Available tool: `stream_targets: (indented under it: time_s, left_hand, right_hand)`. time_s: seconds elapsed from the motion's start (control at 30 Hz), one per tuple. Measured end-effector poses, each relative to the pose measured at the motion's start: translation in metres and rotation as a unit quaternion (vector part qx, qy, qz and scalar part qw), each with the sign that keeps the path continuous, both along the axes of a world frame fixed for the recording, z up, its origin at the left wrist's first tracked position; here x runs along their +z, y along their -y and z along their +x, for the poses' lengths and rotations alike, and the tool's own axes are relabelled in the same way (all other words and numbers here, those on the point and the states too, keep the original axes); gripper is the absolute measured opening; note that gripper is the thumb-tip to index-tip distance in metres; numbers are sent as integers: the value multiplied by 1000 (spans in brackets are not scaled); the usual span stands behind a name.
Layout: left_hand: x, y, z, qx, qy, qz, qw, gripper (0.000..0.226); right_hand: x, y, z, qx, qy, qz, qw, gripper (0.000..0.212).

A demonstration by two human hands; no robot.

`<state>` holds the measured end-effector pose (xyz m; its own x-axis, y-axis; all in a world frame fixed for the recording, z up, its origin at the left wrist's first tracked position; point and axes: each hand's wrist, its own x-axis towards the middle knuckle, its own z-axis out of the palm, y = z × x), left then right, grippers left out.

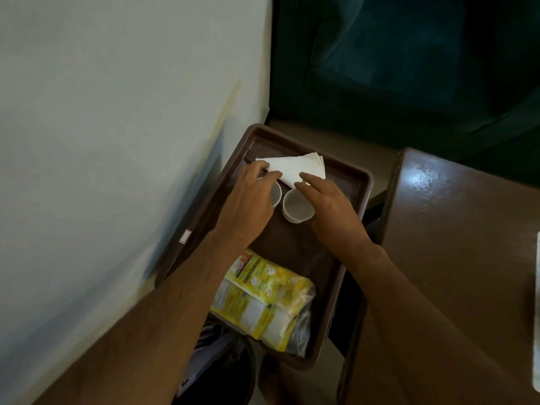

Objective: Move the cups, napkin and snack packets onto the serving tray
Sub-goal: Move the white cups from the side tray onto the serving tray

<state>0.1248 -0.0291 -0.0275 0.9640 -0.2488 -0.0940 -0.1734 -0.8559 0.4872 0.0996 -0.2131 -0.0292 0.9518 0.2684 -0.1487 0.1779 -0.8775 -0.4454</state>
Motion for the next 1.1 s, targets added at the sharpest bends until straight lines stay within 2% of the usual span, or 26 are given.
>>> stream_targets:
  time_s: [0.13,0.27,0.37,0.67,0.8,0.9,1.1]
  left_hand:
    - [-1,-2,5,11,-12,-8,1000,50]
    - [-3,-7,0,55,-2,-39,998,54]
    - [-6,-8,-10,93,-1,-43,995,45]
    - [-1,-5,-53,246,-6,-101,964,29]
    - [-1,6,-73,308,-10,-101,946,14]
    - [-2,12,-80,335,-13,-98,937,9]
    - [-4,17,-82,339,-28,-91,936,25]
  right_hand:
    - [-1,5,2,-5,2,13,1000,79]
    - [-5,12,-7,-55,19,22,998,64]
    - [-10,17,-19,-99,27,23,995,48]
    - [-8,0,-51,-226,44,74,970,24]
    - [-12,-9,-61,-272,41,81,958,12]
    - [-13,-15,-63,-303,25,96,948,13]
    - [-16,-20,-60,-349,-18,136,927,22]
